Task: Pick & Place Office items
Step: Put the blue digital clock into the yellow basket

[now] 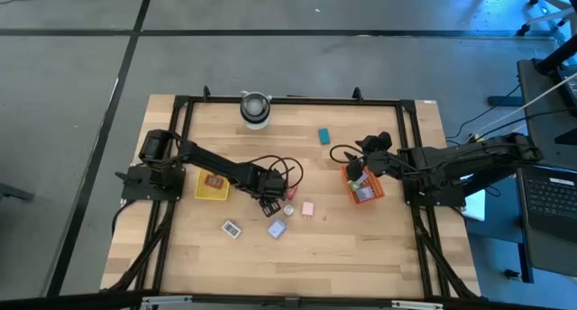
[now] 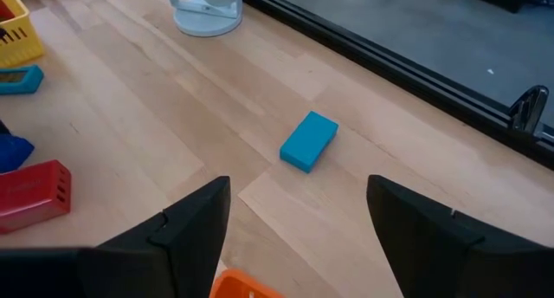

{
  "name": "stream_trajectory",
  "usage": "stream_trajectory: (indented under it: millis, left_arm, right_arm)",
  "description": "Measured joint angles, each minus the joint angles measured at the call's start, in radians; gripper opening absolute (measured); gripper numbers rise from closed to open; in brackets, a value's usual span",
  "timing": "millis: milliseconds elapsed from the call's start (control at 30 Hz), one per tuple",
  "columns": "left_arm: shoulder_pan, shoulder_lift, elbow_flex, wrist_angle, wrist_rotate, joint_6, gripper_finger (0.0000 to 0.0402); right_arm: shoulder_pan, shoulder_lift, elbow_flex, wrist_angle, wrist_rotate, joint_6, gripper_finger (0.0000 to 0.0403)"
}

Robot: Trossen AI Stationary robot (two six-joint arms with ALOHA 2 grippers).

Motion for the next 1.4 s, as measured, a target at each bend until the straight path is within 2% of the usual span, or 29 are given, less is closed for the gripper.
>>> stream_trajectory:
  millis: [200, 367, 533, 667, 800, 1000, 1133, 1267, 1400]
  left_arm:
    - [0.027, -0.096, 0.003, -0.002, -0.080, 0.052, 0.0159]
    - [0.049, -0.229, 0.003, -0.019, -0.143, 0.086, 0.0154]
    - [0.053, -0.380, 0.002, -0.036, -0.264, 0.124, 0.0161]
    - [0.034, -0.540, -0.084, -0.052, -0.413, 0.101, 0.0154]
    - [0.031, -0.730, -0.243, 0.023, -0.472, 0.049, 0.0158]
    - [0.018, -1.008, -0.515, 0.335, -0.461, 0.121, 0.0164]
    - [-0.002, -1.178, -0.669, 0.470, -0.443, 0.158, 0.0159]
    - [-0.026, -1.332, -0.776, 0.504, -0.409, 0.168, 0.0163]
    - [-0.050, -1.456, -0.815, 0.469, -0.324, 0.190, 0.0162]
  right_arm:
    - [0.000, 0.000, 0.000, 0.000, 0.000, -0.003, 0.0271]
    - [0.000, 0.000, 0.000, 0.000, -0.003, -0.006, 0.0271]
    - [0.002, 0.000, 0.000, 0.000, -0.014, -0.006, 0.0271]
    - [0.014, 0.000, 0.000, 0.054, -0.060, 0.004, 0.0271]
    - [0.042, 0.000, 0.000, 0.230, -0.170, -0.115, 0.0271]
    - [0.052, -0.008, 0.000, 0.423, -0.327, -0.230, 0.0271]
    - [0.050, -0.015, 0.000, 0.434, -0.341, -0.235, 0.0271]
    - [0.050, -0.015, 0.000, 0.434, -0.341, -0.195, 0.0271]
    - [0.050, -0.015, 0.000, 0.448, -0.341, -0.190, 0.0271]
